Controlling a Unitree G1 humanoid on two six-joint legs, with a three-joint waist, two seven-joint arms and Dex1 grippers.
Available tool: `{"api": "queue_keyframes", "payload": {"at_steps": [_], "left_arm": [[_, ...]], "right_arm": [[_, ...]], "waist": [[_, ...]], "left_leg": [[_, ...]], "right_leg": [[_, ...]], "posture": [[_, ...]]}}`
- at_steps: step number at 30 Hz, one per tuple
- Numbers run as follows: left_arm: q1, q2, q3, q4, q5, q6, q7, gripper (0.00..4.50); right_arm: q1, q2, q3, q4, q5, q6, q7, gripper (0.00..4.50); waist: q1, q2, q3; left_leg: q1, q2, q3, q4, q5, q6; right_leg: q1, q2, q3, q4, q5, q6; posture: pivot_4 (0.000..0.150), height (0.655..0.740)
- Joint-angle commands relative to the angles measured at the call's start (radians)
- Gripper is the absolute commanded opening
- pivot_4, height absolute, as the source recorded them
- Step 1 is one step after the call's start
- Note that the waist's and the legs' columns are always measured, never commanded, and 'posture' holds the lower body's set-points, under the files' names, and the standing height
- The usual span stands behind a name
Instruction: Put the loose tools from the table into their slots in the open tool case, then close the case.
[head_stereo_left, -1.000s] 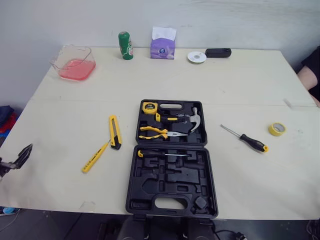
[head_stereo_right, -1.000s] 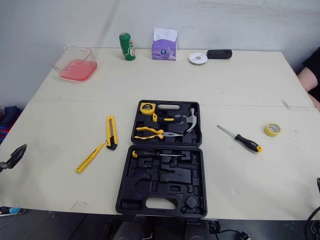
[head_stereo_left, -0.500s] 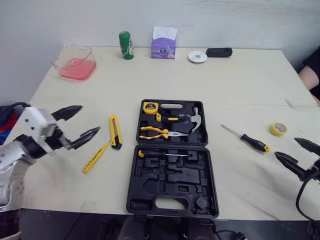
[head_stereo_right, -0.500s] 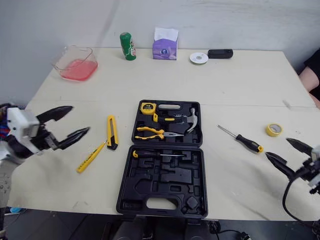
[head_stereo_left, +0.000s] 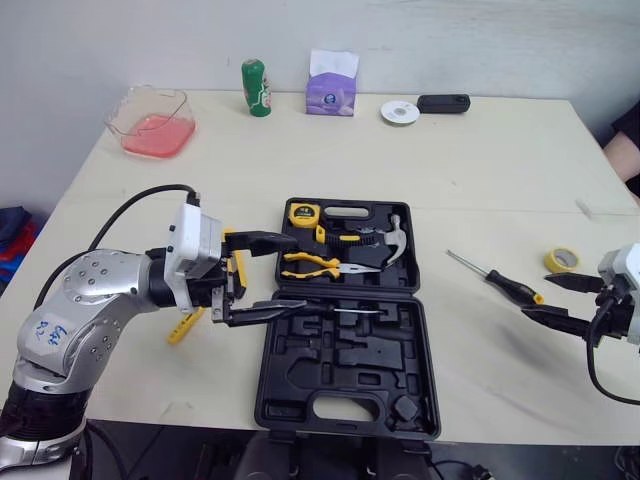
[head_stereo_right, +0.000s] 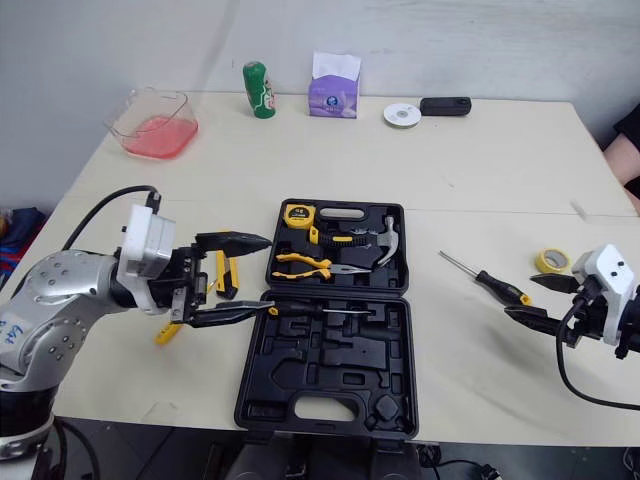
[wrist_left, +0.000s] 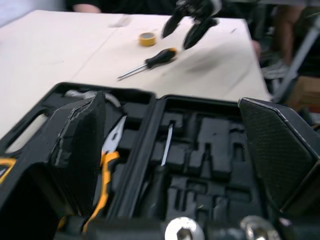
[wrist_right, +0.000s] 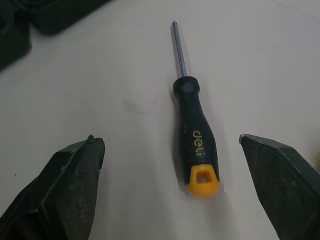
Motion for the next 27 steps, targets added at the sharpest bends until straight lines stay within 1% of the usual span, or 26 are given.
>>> {"api": "queue_keyframes", "payload": {"at_steps": [1,4,7,10,14,17,18,19,22,23,24,25,27], "left_arm": [[-0.028,-0.011,-0.014,-0.043,-0.055,0.032,-0.026,4.45],[-0.022,-0.017,-0.031,-0.069,-0.067,0.048,-0.039,4.45],[-0.018,-0.019,-0.028,-0.073,-0.062,0.049,-0.036,4.45],[-0.015,-0.022,-0.023,-0.077,-0.061,0.045,-0.033,4.45],[-0.01,-0.021,-0.016,-0.084,-0.065,0.047,-0.03,4.45],[-0.006,-0.02,-0.015,-0.088,-0.061,0.047,-0.024,4.45],[-0.004,-0.018,-0.015,-0.089,-0.06,0.047,-0.025,4.5],[-0.002,-0.017,-0.014,-0.09,-0.06,0.046,-0.026,4.5],[0.006,-0.012,-0.016,-0.086,-0.048,0.039,-0.038,4.5],[0.007,-0.011,-0.017,-0.086,-0.046,0.037,-0.041,4.5],[0.007,-0.012,-0.018,-0.086,-0.044,0.036,-0.041,4.5],[0.007,-0.013,-0.019,-0.086,-0.043,0.035,-0.041,4.5],[0.012,-0.013,-0.019,-0.086,-0.037,0.028,-0.048,4.5]], "right_arm": [[-0.11,-0.008,0.052,0.119,-0.066,-0.055,0.025,4.5],[-0.222,0.016,0.113,0.238,-0.118,-0.1,0.046,4.5],[-0.278,0.032,0.142,0.299,-0.138,-0.115,0.071,4.5],[-0.312,0.039,0.166,0.342,-0.155,-0.099,0.092,4.5],[-0.335,0.043,0.181,0.381,-0.186,-0.149,0.107,4.5],[-0.352,0.072,0.175,0.4,-0.17,-0.163,0.125,4.5],[-0.357,0.084,0.16,0.405,-0.155,-0.161,0.127,3.96],[-0.361,0.091,0.15,0.41,-0.145,-0.161,0.128,3.63],[-0.353,0.107,0.148,0.425,-0.161,-0.205,0.117,2.06],[-0.347,0.109,0.151,0.427,-0.168,-0.216,0.117,1.62],[-0.343,0.11,0.153,0.432,-0.174,-0.225,0.118,1.07],[-0.341,0.111,0.154,0.435,-0.176,-0.231,0.118,0.96],[-0.342,0.113,0.148,0.44,-0.175,-0.248,0.115,0.96]], "waist": [[-0.002,0.0,0.0],[-0.01,-0.001,0.001],[-0.013,-0.001,0.001],[-0.013,-0.001,0.001],[-0.014,-0.001,0.001],[-0.016,-0.001,0.001],[-0.016,-0.001,0.001],[-0.016,-0.001,0.001],[-0.016,0.0,0.001],[-0.016,0.0,0.001],[-0.016,0.0,0.001],[-0.016,0.0,0.001],[-0.016,0.0,0.001]], "left_leg": [[0.0,0.0,0.0,0.0,0.0,0.0],[0.0,0.001,0.002,0.001,0.0,0.0],[0.0,0.003,0.002,0.001,0.0,-0.001],[0.0,0.004,0.002,0.001,0.0,-0.001],[0.0,0.004,0.002,0.001,0.0,-0.001],[0.0,0.006,0.003,0.001,0.0,-0.001],[0.0,0.006,0.003,0.002,-0.001,-0.002],[0.0,0.007,0.003,0.002,-0.001,-0.002],[0.0,0.008,0.004,0.002,-0.001,-0.002],[0.0,0.008,0.004,0.002,-0.001,-0.002],[0.0,0.008,0.004,0.002,-0.001,-0.002],[0.0,0.008,0.004,0.003,-0.001,-0.002],[0.0,0.008,0.004,0.003,-0.001,-0.002]], "right_leg": [[0.0,0.0,0.0,0.0,0.0,0.0],[-0.001,0.001,0.002,-0.002,0.0,0.0],[0.0,0.003,0.002,-0.002,0.0,0.0],[0.0,0.004,0.002,-0.002,0.0,-0.001],[0.0,0.004,0.002,-0.002,0.0,-0.001],[0.0,0.005,0.003,-0.002,0.001,-0.001],[0.0,0.006,0.003,-0.002,0.001,-0.001],[0.0,0.007,0.003,-0.002,0.001,-0.002],[-0.001,0.008,0.003,-0.002,0.001,-0.002],[-0.001,0.008,0.004,-0.002,0.001,-0.002],[-0.001,0.008,0.004,-0.002,0.001,-0.002],[-0.001,0.008,0.004,-0.002,0.001,-0.003],[-0.001,0.008,0.004,-0.002,0.002,-0.003]], "posture": [[0.15,0.74],[0.15,0.74],[0.15,0.74],[0.15,0.74],[0.15,0.74],[0.15,0.74],[0.15,0.74],[0.15,0.74],[0.15,0.74],[0.15,0.74],[0.15,0.74],[0.15,0.74],[0.15,0.74]]}}
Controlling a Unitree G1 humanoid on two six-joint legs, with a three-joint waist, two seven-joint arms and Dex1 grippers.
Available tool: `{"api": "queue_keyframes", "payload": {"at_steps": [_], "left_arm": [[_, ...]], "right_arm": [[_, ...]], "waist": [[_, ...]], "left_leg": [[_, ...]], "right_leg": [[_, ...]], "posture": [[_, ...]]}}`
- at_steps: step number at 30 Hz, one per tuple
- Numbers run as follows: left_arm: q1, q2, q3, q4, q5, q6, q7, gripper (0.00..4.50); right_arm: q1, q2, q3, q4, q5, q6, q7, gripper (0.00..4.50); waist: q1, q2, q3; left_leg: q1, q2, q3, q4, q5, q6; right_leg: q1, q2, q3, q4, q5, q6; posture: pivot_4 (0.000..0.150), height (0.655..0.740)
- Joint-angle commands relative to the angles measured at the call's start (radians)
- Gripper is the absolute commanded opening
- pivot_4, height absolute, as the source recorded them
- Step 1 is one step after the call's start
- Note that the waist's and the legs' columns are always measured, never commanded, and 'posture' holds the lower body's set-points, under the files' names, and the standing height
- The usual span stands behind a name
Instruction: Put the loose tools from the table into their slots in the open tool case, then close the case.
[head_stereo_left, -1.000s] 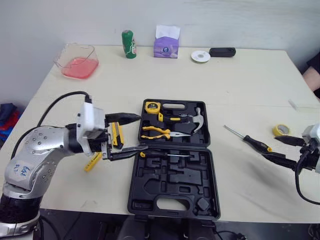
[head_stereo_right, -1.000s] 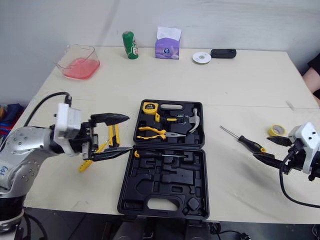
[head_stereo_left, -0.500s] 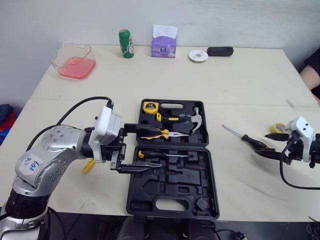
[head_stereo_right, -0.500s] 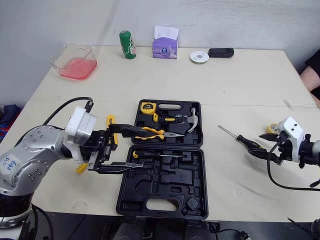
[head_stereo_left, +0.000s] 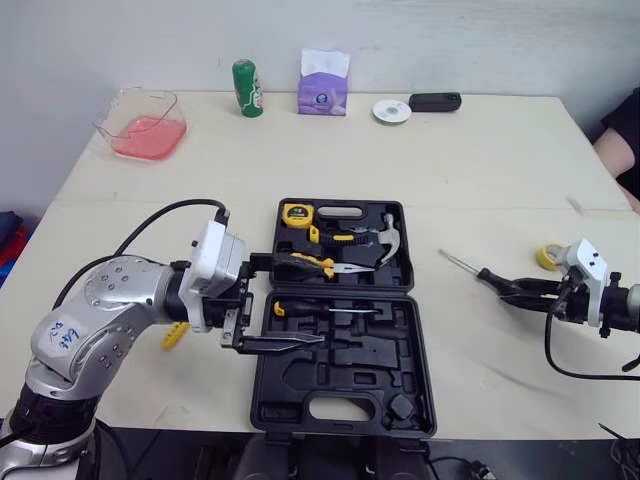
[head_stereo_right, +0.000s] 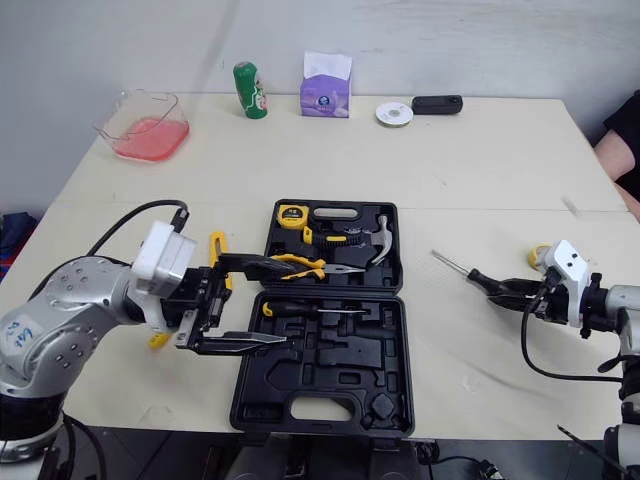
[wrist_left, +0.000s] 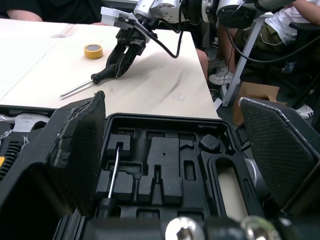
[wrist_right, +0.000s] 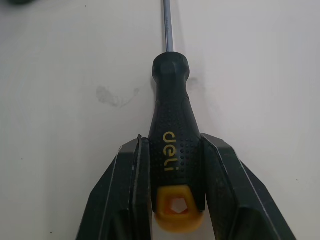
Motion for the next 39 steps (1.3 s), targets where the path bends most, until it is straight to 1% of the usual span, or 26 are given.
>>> {"api": "queue_keyframes", "payload": {"at_steps": [1,3,5,8,12,14,16,18,19,21,23,24,27,29,34,37,39], "left_arm": [[0.007,0.006,0.025,-0.02,0.0,-0.021,-0.019,4.5],[0.011,0.008,0.031,-0.016,0.003,-0.038,-0.04,4.5],[0.009,0.009,0.039,-0.006,0.011,-0.065,-0.068,4.5],[0.011,0.006,0.046,0.013,0.044,-0.124,-0.106,4.5],[0.016,-0.017,0.061,0.084,0.116,-0.269,-0.172,4.5],[0.027,-0.012,0.063,0.112,0.136,-0.293,-0.187,4.5],[0.038,-0.004,0.068,0.123,0.132,-0.282,-0.192,4.5],[0.048,0.002,0.076,0.129,0.12,-0.271,-0.201,4.5],[0.052,0.008,0.078,0.13,0.119,-0.269,-0.207,4.5],[0.069,0.029,0.084,0.148,0.137,-0.283,-0.236,4.5],[0.086,0.048,0.089,0.168,0.158,-0.306,-0.262,4.5],[0.094,0.049,0.093,0.182,0.175,-0.326,-0.265,4.5],[0.122,0.055,0.104,0.23,0.23,-0.381,-0.267,4.5],[0.131,0.055,0.106,0.239,0.24,-0.393,-0.266,4.5],[0.189,0.058,0.127,0.221,0.236,-0.393,-0.26,4.5],[0.228,0.06,0.141,0.21,0.243,-0.399,-0.253,4.5],[0.235,0.06,0.141,0.206,0.246,-0.402,-0.251,4.5]], "right_arm": [[-0.003,-0.006,-0.029,0.01,0.002,-0.044,-0.005,0.96],[-0.017,-0.001,-0.043,-0.023,0.02,-0.039,-0.015,0.96],[-0.033,0.003,-0.056,-0.099,0.05,-0.011,-0.019,0.96],[-0.009,-0.007,-0.048,-0.241,0.072,0.02,0.007,0.96],[0.038,-0.036,-0.044,-0.514,0.155,0.225,0.018,0.96],[0.062,-0.049,-0.027,-0.668,0.193,0.329,0.006,0.96],[0.074,-0.073,-0.001,-0.791,0.211,0.44,-0.013,0.96],[0.063,-0.087,0.018,-0.868,0.231,0.557,-0.044,0.96],[0.059,-0.086,0.021,-0.895,0.249,0.604,-0.056,0.96],[0.028,-0.069,0.035,-0.974,0.33,0.741,-0.08,0.96],[0.004,-0.071,0.079,-1.062,0.376,0.82,-0.075,0.96],[0.0,-0.079,0.113,-1.104,0.367,0.828,-0.072,0.96],[-0.038,-0.054,0.212,-1.238,0.381,0.937,-0.141,0.96],[-0.051,-0.051,0.242,-1.274,0.383,0.973,-0.168,0.96],[-0.089,-0.07,0.368,-1.329,0.306,0.98,-0.208,0.96],[-0.13,-0.046,0.424,-1.34,0.276,0.991,-0.24,0.96],[-0.144,-0.04,0.443,-1.338,0.265,0.994,-0.25,0.96]], "waist": [[0.0,0.0,0.0],[0.0,0.0,0.0],[0.0,0.0,0.0],[-0.003,0.001,0.0],[0.001,0.001,0.0],[0.003,0.001,0.0],[0.003,0.001,0.0],[0.004,0.001,0.0],[0.004,0.001,0.0],[0.004,0.001,0.0],[0.001,0.001,0.0],[0.0,0.001,0.0],[0.0,0.001,0.0],[0.0,0.001,0.001],[0.001,0.0,0.0],[0.0,0.0,0.0],[0.0,0.0,0.0]], "left_leg": [[0.0,0.0,0.0,0.0,0.0,0.0],[0.0,0.0,0.0,0.0,0.0,0.0],[0.0,0.0,0.0,0.0,0.0,0.0],[0.0,0.001,0.002,0.0,0.0,-0.001],[0.0,0.002,0.002,0.0,-0.001,-0.002],[-0.001,0.002,0.002,0.0,-0.001,-0.002],[-0.002,0.002,0.002,0.0,-0.001,-0.001],[-0.005,0.002,0.002,0.001,-0.001,-0.001],[-0.01,0.002,0.002,0.002,-0.001,-0.001],[-0.015,0.002,0.001,0.005,-0.001,-0.001],[-0.016,0.002,0.001,0.005,-0.001,-0.001],[-0.016,0.003,0.001,0.005,-0.001,-0.001],[-0.015,0.003,0.002,0.005,-0.001,-0.001],[-0.016,0.003,0.002,0.005,-0.001,-0.001],[-0.02,0.003,0.002,0.008,-0.003,0.001],[-0.028,0.003,0.002,0.012,-0.003,0.001],[-0.029,0.003,0.003,0.014,-0.002,0.001]], "right_leg": [[0.0,0.0,0.0,0.0,0.0,0.0],[0.0,0.0,0.0,0.0,0.0,0.0],[0.0,0.0,0.0,0.0,0.0,0.0],[-0.002,0.0,0.003,0.0,0.0,0.0],[-0.003,0.002,0.002,0.0,0.0,-0.001],[-0.003,0.002,0.002,0.001,0.0,-0.001],[-0.005,0.001,0.002,0.001,0.0,-0.001],[-0.007,0.001,0.002,0.001,0.0,-0.001],[-0.012,0.001,0.002,0.002,0.001,-0.001],[-0.017,0.001,0.001,0.004,0.001,-0.002],[-0.018,0.001,0.001,0.004,0.001,-0.002],[-0.018,0.001,0.002,0.004,0.001,-0.002],[-0.018,0.001,0.002,0.005,0.001,-0.002],[-0.019,0.001,0.002,0.006,0.001,-0.002],[-0.022,0.0,0.003,0.008,0.001,-0.002],[-0.032,0.0,0.003,0.014,0.001,-0.002],[-0.033,0.0,0.003,0.015,0.001,-0.002]], "posture": [[0.15,0.74],[0.15,0.74],[0.15,0.74],[0.15,0.74],[0.15,0.74],[0.15,0.74],[0.15,0.74],[0.15,0.74],[0.15,0.74],[0.15,0.74],[0.15,0.74],[0.15,0.74],[0.15,0.74],[0.15,0.74],[0.15,0.74],[0.15,0.74],[0.15,0.74]]}}
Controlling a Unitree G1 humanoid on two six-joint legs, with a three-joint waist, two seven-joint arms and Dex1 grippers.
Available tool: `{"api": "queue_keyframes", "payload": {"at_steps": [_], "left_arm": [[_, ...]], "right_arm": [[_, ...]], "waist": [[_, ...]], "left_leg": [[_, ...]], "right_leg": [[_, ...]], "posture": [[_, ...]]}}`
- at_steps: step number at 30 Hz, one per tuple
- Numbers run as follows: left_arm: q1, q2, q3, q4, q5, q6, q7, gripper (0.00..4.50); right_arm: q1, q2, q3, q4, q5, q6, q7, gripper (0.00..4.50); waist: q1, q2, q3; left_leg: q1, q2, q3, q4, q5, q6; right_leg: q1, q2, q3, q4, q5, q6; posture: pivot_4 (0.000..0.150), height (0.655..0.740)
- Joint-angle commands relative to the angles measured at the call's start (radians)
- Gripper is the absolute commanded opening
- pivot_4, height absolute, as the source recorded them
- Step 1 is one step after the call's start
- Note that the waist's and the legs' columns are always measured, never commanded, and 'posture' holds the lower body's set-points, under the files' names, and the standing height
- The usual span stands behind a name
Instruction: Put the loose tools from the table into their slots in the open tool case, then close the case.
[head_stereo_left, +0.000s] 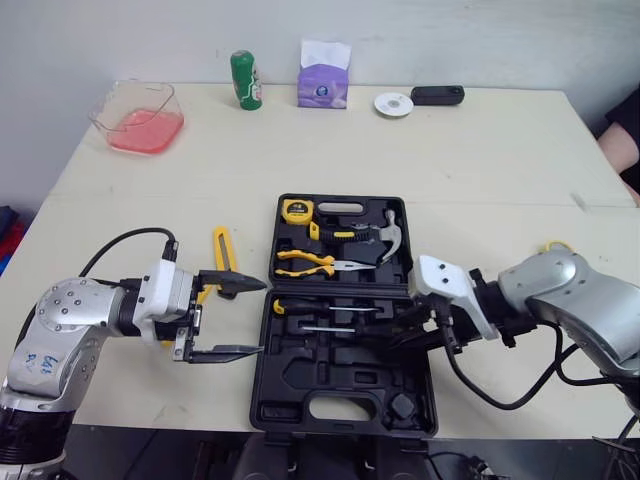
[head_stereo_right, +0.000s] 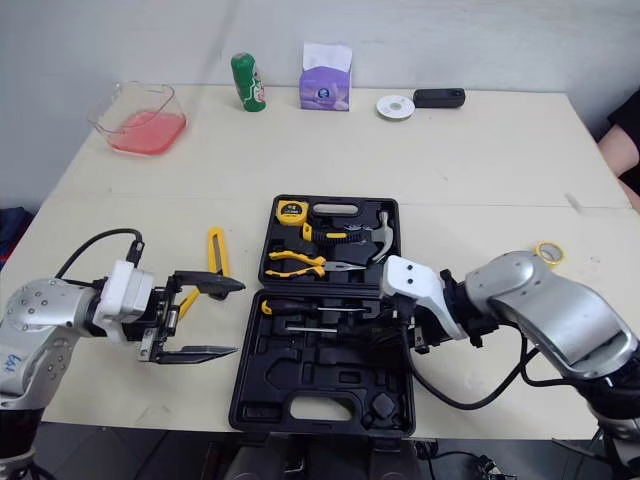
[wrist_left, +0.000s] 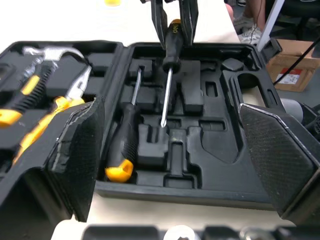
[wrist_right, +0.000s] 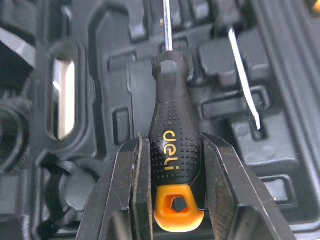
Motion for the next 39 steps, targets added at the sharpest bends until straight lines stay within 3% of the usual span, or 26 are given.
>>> {"api": "queue_keyframes", "payload": {"at_steps": [1,9,39], "left_arm": [[0.008,0.009,0.027,-0.031,0.003,-0.017,0.007,4.5],[0.043,0.012,0.024,-0.079,-0.013,0.032,0.039,4.5],[0.06,0.004,0.01,-0.086,-0.002,0.049,0.088,4.5]], "right_arm": [[-0.035,0.007,0.019,-0.028,-0.023,0.005,-0.017,0.96],[-0.103,0.01,0.073,0.021,-0.078,0.01,-0.024,0.96],[-0.085,0.022,0.124,0.011,-0.14,-0.02,-0.031,0.96]], "waist": [[0.0,0.0,0.0],[-0.001,0.0,0.0],[-0.002,-0.001,0.0]], "left_leg": [[0.0,0.0,0.0,0.0,0.0,0.0],[0.0,0.0,0.0,0.001,0.0,0.001],[0.001,0.0,0.001,0.002,0.0,0.001]], "right_leg": [[0.0,0.0,0.0,0.0,0.0,0.0],[0.0,0.0,0.001,0.001,0.0,0.0],[0.0,0.0,0.001,0.003,0.0,0.0]], "posture": [[0.15,0.74],[0.15,0.74],[0.15,0.74]]}}
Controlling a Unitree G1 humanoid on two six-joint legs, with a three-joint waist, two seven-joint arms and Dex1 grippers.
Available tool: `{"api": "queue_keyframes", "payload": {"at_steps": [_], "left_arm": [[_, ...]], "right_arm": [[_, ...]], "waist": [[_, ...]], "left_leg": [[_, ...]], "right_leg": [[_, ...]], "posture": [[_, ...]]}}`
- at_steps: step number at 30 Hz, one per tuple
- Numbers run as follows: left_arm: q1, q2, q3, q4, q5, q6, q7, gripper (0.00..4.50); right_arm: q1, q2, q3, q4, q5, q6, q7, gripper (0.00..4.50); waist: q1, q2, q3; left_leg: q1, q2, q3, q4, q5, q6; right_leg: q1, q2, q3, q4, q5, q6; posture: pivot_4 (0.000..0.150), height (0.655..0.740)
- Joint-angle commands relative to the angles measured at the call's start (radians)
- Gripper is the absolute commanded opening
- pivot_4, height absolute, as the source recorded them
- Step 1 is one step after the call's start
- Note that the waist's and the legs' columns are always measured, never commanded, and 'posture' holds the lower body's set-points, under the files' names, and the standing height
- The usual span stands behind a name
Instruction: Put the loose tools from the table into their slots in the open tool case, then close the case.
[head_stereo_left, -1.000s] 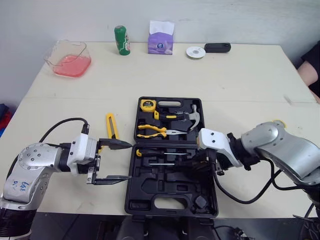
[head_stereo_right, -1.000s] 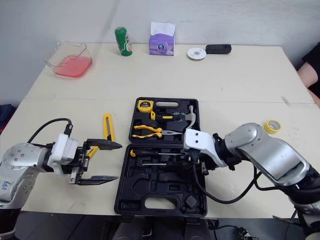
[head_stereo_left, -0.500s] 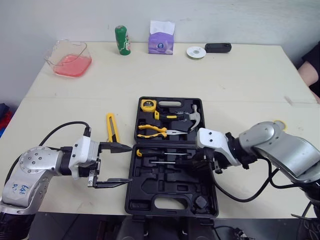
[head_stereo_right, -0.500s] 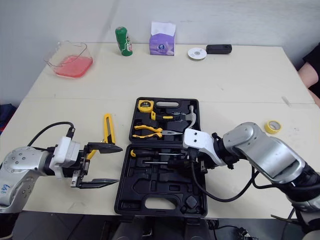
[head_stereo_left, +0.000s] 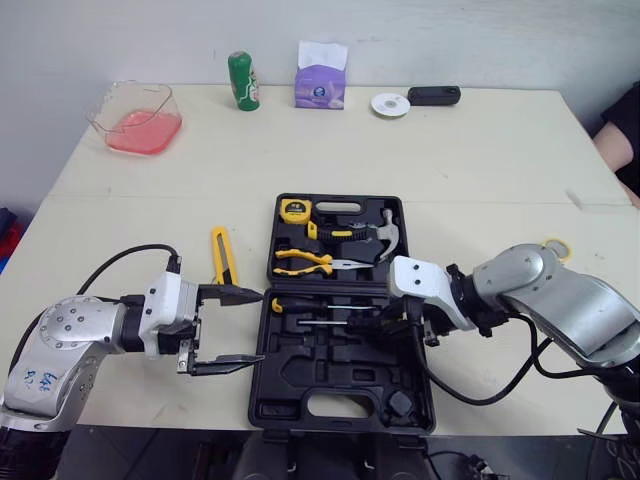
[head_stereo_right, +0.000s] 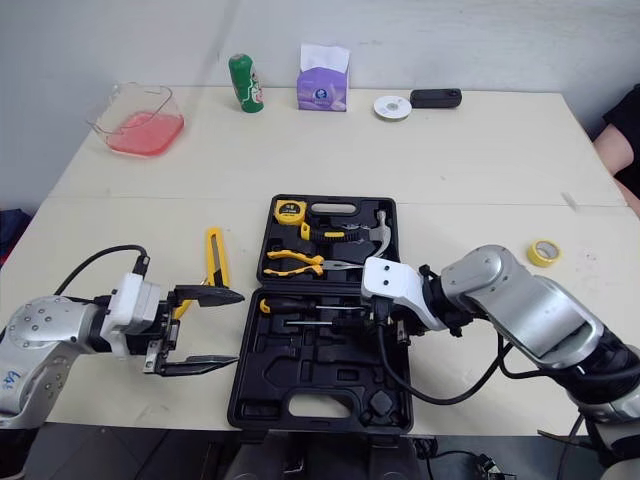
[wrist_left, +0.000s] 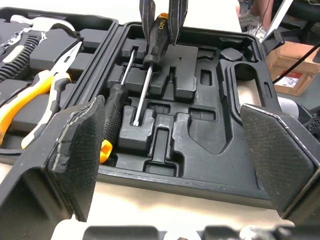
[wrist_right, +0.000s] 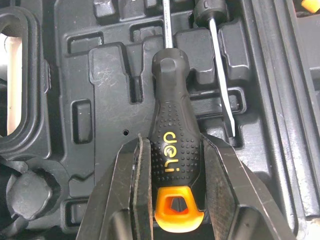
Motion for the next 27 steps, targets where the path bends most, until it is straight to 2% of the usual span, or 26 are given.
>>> {"api": "queue_keyframes", "payload": {"at_steps": [1,3,5,8,10,15,18,22,27], "left_arm": [[-0.009,-0.002,0.007,-0.038,-0.004,0.007,0.018,4.5],[-0.016,-0.002,0.006,-0.043,-0.004,0.013,0.027,4.5],[-0.027,0.0,0.003,-0.053,-0.009,0.028,0.039,4.5],[-0.027,0.008,0.004,-0.078,-0.048,0.084,0.044,4.5],[-0.018,0.016,0.009,-0.101,-0.086,0.132,0.04,4.5],[-0.018,0.006,0.011,-0.108,-0.074,0.141,0.047,4.5],[-0.024,0.004,0.011,-0.098,-0.065,0.128,0.041,4.5],[-0.049,-0.002,0.0,-0.065,-0.041,0.101,0.032,4.5],[-0.057,-0.003,-0.004,-0.049,-0.032,0.089,0.022,4.5]], "right_arm": [[0.005,-0.011,0.006,-0.009,-0.019,-0.011,0.009,0.96],[0.006,-0.012,0.008,-0.002,-0.028,-0.02,0.011,0.96],[0.008,-0.015,0.001,0.006,-0.037,-0.041,0.018,1.98],[0.011,-0.043,-0.024,-0.006,-0.017,-0.06,0.071,3.25],[0.004,-0.062,-0.049,-0.012,-0.007,-0.066,0.092,4.32],[0.023,-0.094,-0.132,-0.006,0.035,-0.105,0.144,4.43],[0.115,-0.093,-0.241,0.022,0.082,-0.177,0.166,4.43],[0.266,0.021,-0.365,0.089,0.132,-0.351,0.168,4.43],[0.304,0.116,-0.383,0.122,0.118,-0.455,0.124,4.43]], "waist": [[0.0,0.0,0.0],[0.0,0.0,0.0],[0.0,0.0,0.0],[0.0,0.0,0.0],[0.001,0.0,0.0],[0.001,0.0,0.0],[0.002,-0.001,0.0],[0.006,-0.003,-0.002],[0.001,-0.003,-0.002]], "left_leg": [[0.0,0.0,0.0,0.0,0.0,0.0],[0.0,0.0,0.0,0.0,0.0,0.0],[0.0,0.0,0.0,0.0,0.0,0.0],[0.0,0.0,0.0,0.0,0.0,0.0],[0.0,0.0,0.0,0.0,0.0,0.0],[0.0,0.0,0.0,0.0,0.0,0.0],[0.0,0.0,0.0,0.0,0.0,0.0],[0.0,0.0,0.0,0.0,0.0,0.0],[0.001,-0.001,0.001,0.001,0.001,0.001]], "right_leg": [[0.0,0.0,0.0,0.0,0.0,0.0],[0.0,0.0,0.0,0.0,0.0,0.0],[0.0,0.0,0.0,0.0,0.0,0.0],[0.0,0.0,0.0,0.0,0.0,0.0],[0.0,0.0,0.0,0.0,0.0,0.0],[0.0,0.0,0.0,0.0,0.0,0.0],[0.0,0.0,0.0,0.0,0.0,0.0],[0.001,0.0,-0.001,-0.001,0.0,0.0],[0.001,0.0,0.001,0.001,0.0,0.0]], "posture": [[0.15,0.74],[0.15,0.74],[0.15,0.74],[0.15,0.74],[0.15,0.74],[0.15,0.74],[0.15,0.74],[0.15,0.74],[0.15,0.74]]}}
